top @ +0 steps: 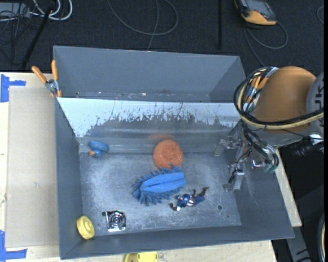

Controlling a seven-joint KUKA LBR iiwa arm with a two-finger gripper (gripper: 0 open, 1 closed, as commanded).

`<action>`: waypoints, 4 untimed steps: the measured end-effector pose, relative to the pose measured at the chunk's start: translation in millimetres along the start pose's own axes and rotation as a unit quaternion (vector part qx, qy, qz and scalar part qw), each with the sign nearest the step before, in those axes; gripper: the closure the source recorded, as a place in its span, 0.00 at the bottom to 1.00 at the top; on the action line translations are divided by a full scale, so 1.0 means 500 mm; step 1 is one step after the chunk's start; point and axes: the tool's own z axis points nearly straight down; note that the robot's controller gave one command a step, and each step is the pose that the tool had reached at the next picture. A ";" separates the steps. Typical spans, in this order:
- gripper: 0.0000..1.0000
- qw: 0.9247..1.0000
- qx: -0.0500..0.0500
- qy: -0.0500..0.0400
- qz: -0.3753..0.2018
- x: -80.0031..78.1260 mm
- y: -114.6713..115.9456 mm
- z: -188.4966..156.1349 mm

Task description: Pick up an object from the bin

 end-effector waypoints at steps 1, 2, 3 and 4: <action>0.00 1.000 0.000 -0.004 -0.001 -0.003 0.001 -0.009; 0.00 1.000 0.001 -0.008 0.015 -0.029 0.063 0.079; 0.00 0.999 -0.001 -0.004 0.043 -0.045 0.092 0.169; 0.00 0.999 0.002 -0.004 0.034 -0.045 0.157 0.175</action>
Offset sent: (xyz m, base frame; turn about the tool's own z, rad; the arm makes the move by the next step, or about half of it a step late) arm 0.0241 0.0707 -0.0943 0.0563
